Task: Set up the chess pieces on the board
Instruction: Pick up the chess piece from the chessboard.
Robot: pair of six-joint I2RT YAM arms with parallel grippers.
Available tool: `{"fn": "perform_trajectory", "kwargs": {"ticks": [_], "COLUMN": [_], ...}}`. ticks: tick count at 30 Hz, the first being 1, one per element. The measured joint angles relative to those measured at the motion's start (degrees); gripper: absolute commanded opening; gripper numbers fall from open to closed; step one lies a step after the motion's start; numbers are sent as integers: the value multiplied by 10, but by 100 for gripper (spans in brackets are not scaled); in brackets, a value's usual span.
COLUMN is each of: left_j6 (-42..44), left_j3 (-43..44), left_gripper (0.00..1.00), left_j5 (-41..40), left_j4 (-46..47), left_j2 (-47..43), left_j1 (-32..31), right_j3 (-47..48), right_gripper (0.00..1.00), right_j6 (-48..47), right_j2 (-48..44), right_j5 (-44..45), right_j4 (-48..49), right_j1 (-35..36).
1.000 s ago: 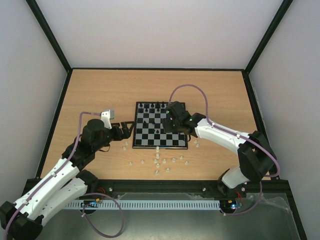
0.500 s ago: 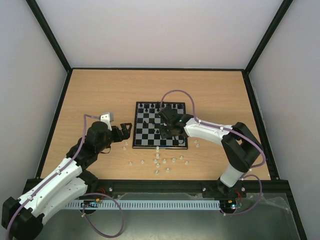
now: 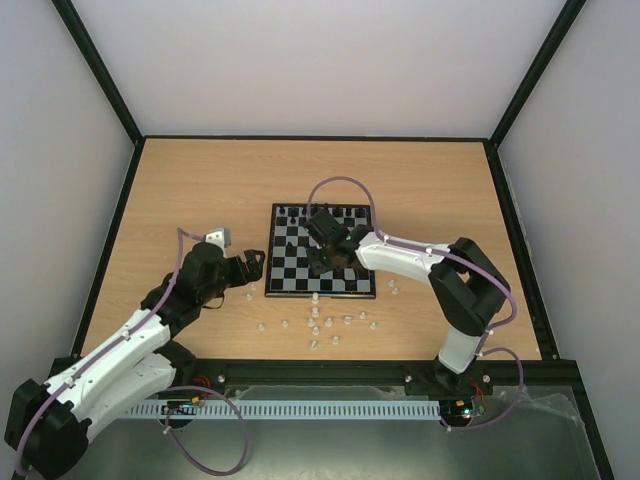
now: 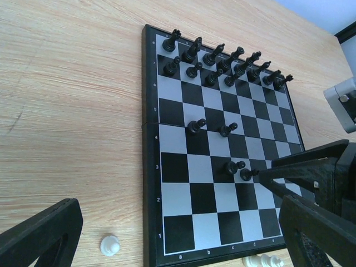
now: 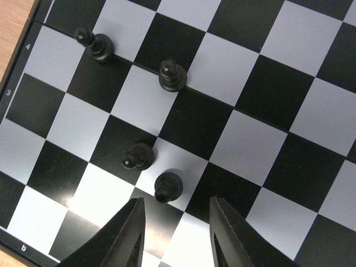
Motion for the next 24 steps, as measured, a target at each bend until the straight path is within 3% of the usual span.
{"fn": "perform_trajectory", "kwargs": {"ticks": [12, 24], "left_j6": [2, -3], "left_j3": [-26, -40], "left_gripper": [100, 99], "left_j5": [5, -1], "left_j4": [-4, -5], "left_j2": [-38, -66], "left_j1": [0, 0], "right_j3": [25, 37], "right_gripper": [27, 11], "right_j6": [-7, -14], "right_j2": [31, 47], "right_j5": [15, 17], "right_j4": [-1, -6], "right_j1": [0, 0]}}
